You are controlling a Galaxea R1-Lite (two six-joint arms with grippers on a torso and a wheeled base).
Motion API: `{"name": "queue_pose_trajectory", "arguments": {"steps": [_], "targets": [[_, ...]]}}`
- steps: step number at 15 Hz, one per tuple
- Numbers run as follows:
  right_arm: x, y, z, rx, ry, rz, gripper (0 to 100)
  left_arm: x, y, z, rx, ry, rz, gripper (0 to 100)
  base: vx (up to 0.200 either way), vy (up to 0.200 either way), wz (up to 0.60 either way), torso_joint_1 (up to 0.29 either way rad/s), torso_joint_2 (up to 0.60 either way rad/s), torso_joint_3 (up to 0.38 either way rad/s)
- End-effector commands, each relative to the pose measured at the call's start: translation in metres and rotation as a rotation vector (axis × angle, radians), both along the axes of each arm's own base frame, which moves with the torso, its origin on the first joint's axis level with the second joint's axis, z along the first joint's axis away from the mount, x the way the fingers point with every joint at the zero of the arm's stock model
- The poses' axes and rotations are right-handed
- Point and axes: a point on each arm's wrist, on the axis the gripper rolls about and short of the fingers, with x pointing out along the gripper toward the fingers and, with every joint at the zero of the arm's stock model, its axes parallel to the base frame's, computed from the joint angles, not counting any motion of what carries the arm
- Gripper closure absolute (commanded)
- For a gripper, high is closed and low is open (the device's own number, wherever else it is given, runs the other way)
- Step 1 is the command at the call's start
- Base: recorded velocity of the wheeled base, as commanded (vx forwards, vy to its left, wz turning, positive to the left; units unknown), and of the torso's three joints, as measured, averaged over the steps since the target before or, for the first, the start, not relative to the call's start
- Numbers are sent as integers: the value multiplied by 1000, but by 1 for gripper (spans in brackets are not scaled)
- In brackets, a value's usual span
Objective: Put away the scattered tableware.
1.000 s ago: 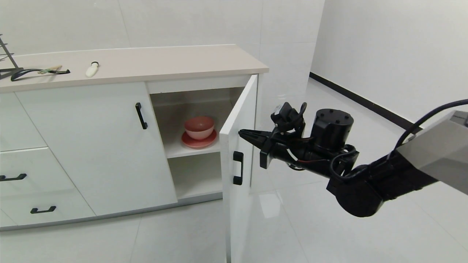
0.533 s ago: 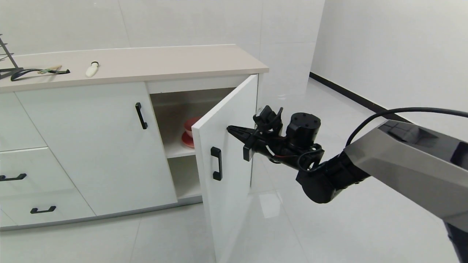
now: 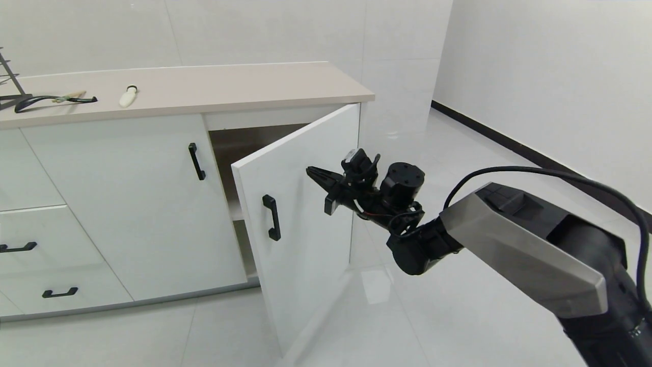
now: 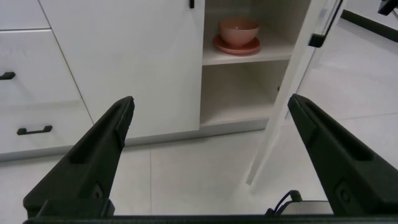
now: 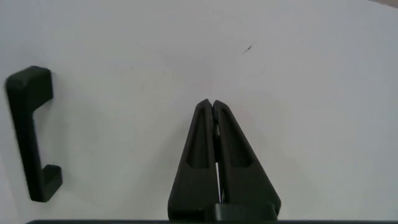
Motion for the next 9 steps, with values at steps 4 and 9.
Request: {"name": "queue_pose_trajectory", "arguments": {"steps": [4,9], "targets": [[-38,-33,32,8,6,-6,100,0,0,0,-1,-1,0,0,0,0,0,0,0,0],[-197,-170,127,42,-47,-115,100,0,0,0,-1,-1,0,0,0,0,0,0,0,0]]}}
